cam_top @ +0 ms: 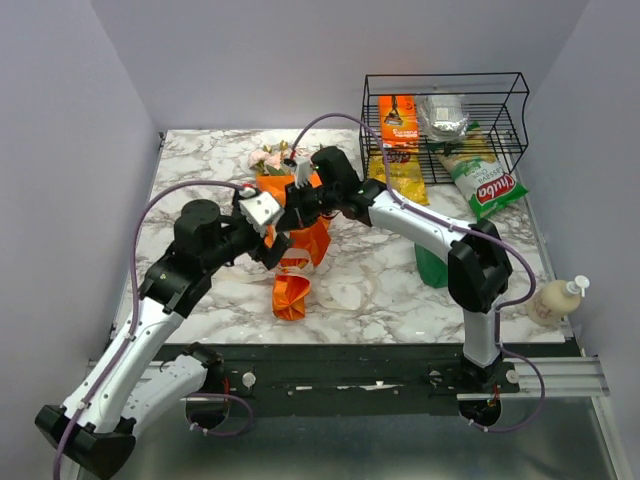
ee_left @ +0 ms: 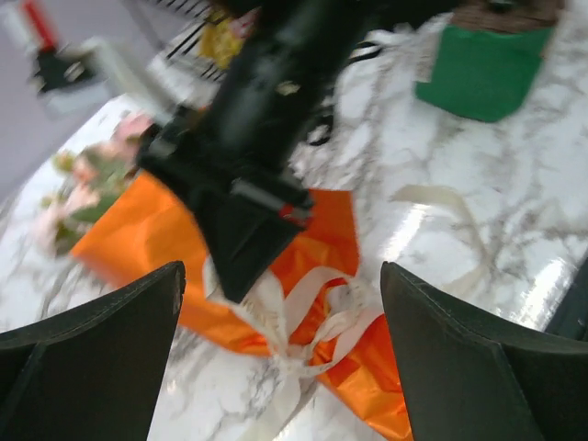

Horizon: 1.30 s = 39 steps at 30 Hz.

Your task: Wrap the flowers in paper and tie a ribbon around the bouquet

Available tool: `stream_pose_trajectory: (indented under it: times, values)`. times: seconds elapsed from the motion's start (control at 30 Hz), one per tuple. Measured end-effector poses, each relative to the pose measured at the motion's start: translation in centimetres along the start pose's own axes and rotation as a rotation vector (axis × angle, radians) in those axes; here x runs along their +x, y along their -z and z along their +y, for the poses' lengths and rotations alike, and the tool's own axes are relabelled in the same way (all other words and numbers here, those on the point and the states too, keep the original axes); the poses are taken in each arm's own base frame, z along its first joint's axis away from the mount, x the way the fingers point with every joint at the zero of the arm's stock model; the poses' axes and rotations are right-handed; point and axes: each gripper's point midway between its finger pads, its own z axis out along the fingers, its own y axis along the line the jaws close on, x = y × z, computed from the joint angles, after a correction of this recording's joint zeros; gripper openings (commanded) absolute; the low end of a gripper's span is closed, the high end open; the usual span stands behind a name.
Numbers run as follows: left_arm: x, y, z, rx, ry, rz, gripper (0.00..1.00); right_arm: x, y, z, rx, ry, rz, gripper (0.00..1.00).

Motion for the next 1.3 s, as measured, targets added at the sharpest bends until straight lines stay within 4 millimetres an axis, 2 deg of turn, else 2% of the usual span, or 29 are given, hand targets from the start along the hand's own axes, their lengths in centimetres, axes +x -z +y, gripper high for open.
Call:
stream_pose_trajectory:
  times: [0.07, 0.17, 0.27, 0.3, 0.37, 0.4, 0.43, 0.47, 0.6, 0.73, 0.77, 0.8, 0.97, 1.13, 1.27, 1.3]
  values:
    - [1.3, 0.7, 2.8, -0.127, 0.093, 0.032, 0.88, -0.4, -0.8, 0.7, -0.003, 0.026, 0.004, 0.00]
    - [4.8, 2.3, 7.3, -0.346, 0.273, 0.102, 0.82, -0.2, -2.2, 1.5, -0.010, 0.054, 0.022, 0.00]
    - [7.0, 3.8, 9.8, -0.498, 0.402, 0.132, 0.82, 0.2, -4.2, 1.4, 0.003, 0.080, 0.050, 0.07]
    - [7.4, 4.1, 10.3, -0.531, 0.438, 0.133, 0.82, 0.5, -5.0, 1.1, 0.011, 0.091, 0.062, 0.16]
    - [8.2, 4.4, 11.1, -0.578, 0.502, 0.135, 0.82, 1.1, -6.5, 0.6, 0.026, 0.106, 0.088, 0.27]
    - [8.7, 4.5, 11.3, -0.594, 0.531, 0.140, 0.81, 1.6, -7.2, 0.3, 0.036, 0.114, 0.102, 0.38]
    - [9.3, 4.5, 11.6, -0.608, 0.558, 0.146, 0.81, 2.0, -7.7, 0.1, 0.042, 0.120, 0.116, 0.43]
    - [10.0, 4.4, 11.6, -0.617, 0.583, 0.156, 0.80, 2.5, -8.0, -0.1, 0.049, 0.130, 0.130, 0.46]
    - [11.6, 4.4, 11.7, -0.639, 0.643, 0.182, 0.78, 3.8, -8.4, 0.2, 0.068, 0.184, 0.169, 0.78]
    - [11.5, 4.8, 12.4, -0.673, 0.661, 0.162, 0.77, 3.6, -8.6, 0.9, 0.069, 0.247, 0.169, 0.92]
    - [11.5, 4.9, 12.5, -0.678, 0.663, 0.160, 0.77, 3.6, -8.5, 0.8, 0.078, 0.255, 0.170, 0.98]
    - [11.5, 5.0, 12.6, -0.681, 0.667, 0.157, 0.77, 3.6, -8.4, 0.9, 0.084, 0.268, 0.171, 1.00]
    - [11.5, 4.8, 12.8, -0.684, 0.678, 0.140, 0.75, 2.1, -6.9, 1.0, 0.132, 0.343, 0.144, 1.00]
    - [11.8, 4.0, 12.1, -0.626, 0.675, 0.131, 0.59, 0.2, -3.5, 2.8, 0.163, 0.409, 0.088, 1.00]
    - [11.6, 1.8, 9.5, -0.399, 0.597, 0.120, 0.57, -0.7, 0.2, 4.4, 0.187, 0.441, 0.020, 1.00]
    - [11.6, 1.2, 8.4, -0.303, 0.542, 0.127, 0.56, -0.6, 1.2, 4.7, 0.193, 0.443, 0.009, 0.94]
